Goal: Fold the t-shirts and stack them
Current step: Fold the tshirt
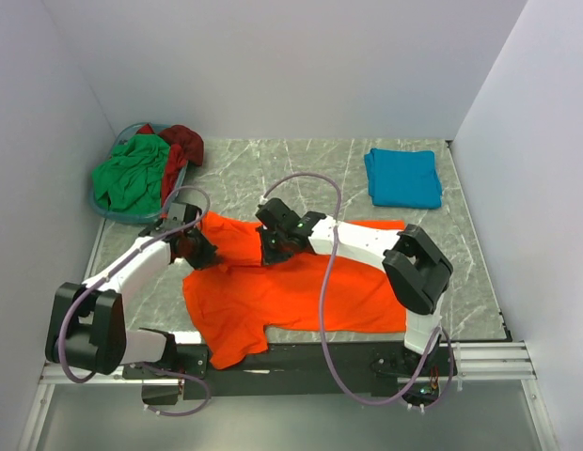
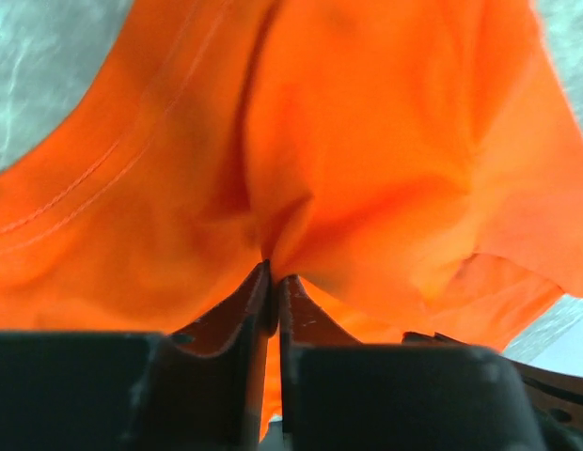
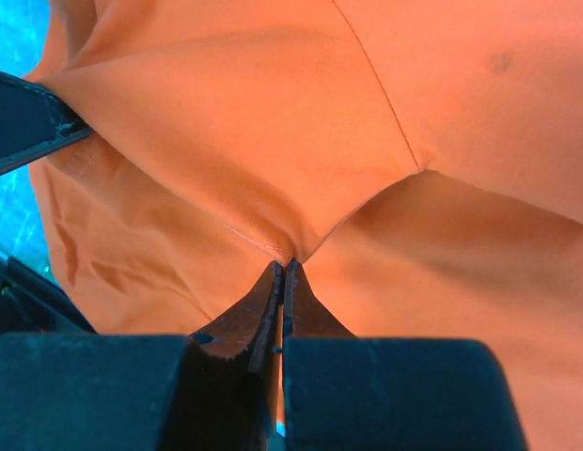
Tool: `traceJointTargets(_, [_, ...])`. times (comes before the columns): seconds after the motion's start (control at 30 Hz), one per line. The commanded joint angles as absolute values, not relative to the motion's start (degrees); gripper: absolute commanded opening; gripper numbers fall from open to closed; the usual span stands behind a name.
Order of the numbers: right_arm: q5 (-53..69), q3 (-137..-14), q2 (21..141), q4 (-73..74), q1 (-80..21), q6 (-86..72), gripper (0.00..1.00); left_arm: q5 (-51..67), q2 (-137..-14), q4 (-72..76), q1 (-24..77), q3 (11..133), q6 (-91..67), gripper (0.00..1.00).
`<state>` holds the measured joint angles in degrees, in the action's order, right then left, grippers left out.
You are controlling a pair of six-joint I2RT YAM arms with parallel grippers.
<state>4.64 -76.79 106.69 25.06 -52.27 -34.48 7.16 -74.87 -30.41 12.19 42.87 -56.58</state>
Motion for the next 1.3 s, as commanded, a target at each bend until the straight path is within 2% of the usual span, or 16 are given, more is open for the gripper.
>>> traceJointTargets(0.0, [7.3,-74.9,103.8,24.3,-52.6,-32.9,0.00,5.4,-73.2,-33.0,12.3,41.1,-57.0,0.15])
traceJointTargets(0.07, [8.2,-73.8,103.6,23.6,-52.6,-32.7,0.00,6.1,-72.4,-33.0,12.2,39.9,-57.0,0.18])
traceJointTargets(0.1, [9.0,-73.0,103.5,23.0,-52.6,-32.4,0.02,6.3,-71.2,-33.0,12.3,39.1,-57.0,0.24])
traceJointTargets(0.17, [9.6,-72.1,102.9,22.4,-52.7,-32.2,0.03,6.1,-69.8,-33.9,12.3,38.6,-57.2,0.26])
traceJointTargets(0.27, [9.8,-70.6,101.6,22.5,-52.8,-31.8,0.13,4.8,-66.8,-35.7,12.2,39.0,-57.0,0.35])
traceJointTargets(0.3, [9.8,-70.3,101.2,23.2,-52.8,-31.6,0.34,4.7,-66.2,-37.2,12.3,39.5,-56.7,0.52])
traceJointTargets(0.37, [9.5,-69.9,99.3,23.9,-52.8,-31.2,0.52,4.6,-64.2,-38.7,12.3,39.9,-56.1,0.78])
traceJointTargets(0.4, [9.2,-69.2,98.5,24.1,-52.8,-31.1,0.65,4.7,-62.8,-39.4,12.3,40.4,-55.9,0.99])
traceJointTargets(0.5, [6.7,-68.2,95.2,25.1,-52.8,-31.6,0.81,4.0,-60.4,-40.1,12.3,42.3,-55.7,0.99])
traceJointTargets(0.6, [2.2,-68.2,92.5,27.5,-52.3,-31.9,0.85,3.2,-59.9,-39.4,12.4,44.5,-55.2,0.99])
traceJointTargets(0.8, [-2.0,-65.3,87.8,29.2,-45.2,-31.6,0.88,7.3,-67.6,-28.7,12.3,48.4,-53.4,0.99])
traceJointTargets(0.97, [-2.7,-60.2,84.9,28.7,-32.5,-29.4,0.89,8.5,-77.3,-18.9,12.3,52.5,-52.3,0.99])
traceJointTargets(1.17, [-1.1,-57.6,87.6,25.9,-20.1,-25.6,0.88,9.4,-90.8,-11.6,12.2,57.1,-52.2,0.99])
traceJointTargets(1.27, [-1.3,-58.6,90.8,25.5,-17.0,-24.3,0.88,9.3,-96.5,-9.7,12.0,58.8,-52.4,0.99])
